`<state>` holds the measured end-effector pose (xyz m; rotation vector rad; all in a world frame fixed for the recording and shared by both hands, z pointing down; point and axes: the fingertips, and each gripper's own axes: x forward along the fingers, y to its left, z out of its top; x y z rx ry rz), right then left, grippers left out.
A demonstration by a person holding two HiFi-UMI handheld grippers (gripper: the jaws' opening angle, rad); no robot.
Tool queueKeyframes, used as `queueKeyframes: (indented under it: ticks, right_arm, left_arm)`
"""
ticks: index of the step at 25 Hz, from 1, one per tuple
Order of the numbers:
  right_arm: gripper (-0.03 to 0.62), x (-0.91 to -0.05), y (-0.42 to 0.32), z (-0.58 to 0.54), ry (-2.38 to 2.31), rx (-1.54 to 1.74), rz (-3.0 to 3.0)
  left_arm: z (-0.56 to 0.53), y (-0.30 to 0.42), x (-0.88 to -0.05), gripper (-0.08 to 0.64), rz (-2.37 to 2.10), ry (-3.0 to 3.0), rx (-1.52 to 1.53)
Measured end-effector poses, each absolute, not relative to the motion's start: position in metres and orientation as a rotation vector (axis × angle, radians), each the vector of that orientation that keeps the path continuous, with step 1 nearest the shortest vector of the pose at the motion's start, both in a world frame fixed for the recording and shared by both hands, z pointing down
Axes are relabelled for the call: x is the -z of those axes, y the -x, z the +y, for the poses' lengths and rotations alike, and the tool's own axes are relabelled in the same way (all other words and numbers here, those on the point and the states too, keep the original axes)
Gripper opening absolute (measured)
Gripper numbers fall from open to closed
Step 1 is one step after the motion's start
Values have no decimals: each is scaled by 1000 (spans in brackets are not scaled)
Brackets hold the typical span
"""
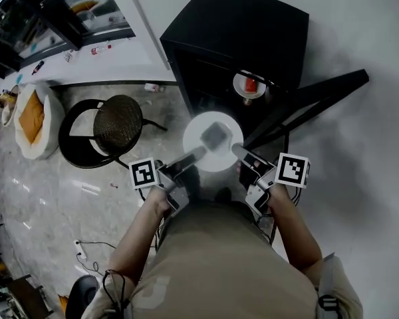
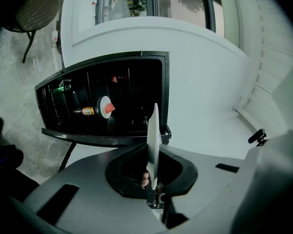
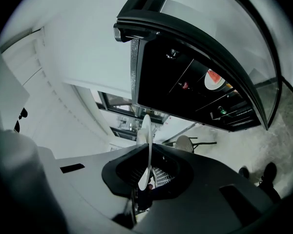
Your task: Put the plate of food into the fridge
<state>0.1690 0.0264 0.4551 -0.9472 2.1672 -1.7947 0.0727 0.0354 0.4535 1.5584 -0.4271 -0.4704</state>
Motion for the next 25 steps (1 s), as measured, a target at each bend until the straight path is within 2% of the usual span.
queueKeyframes:
  ticks: [5,11,21,25]
  right_arm:
    - [29,-460,-170,27,926,1819,2192]
    - [31,-450,-161,26,865,1702,2363]
    - [32,-459,-195,18,1101,1687,2275]
    - [29,-459,-187,9,1140,1658,2297]
  left_arm:
    - [38,-74,-459,18,-460,-1530,499]
    - [39,-75,-467,18,-446,-1486,537]
    - [5,-69,-482,18,-417,-1477,533]
    - [-14,-62,-489,18,-394,-1480,516]
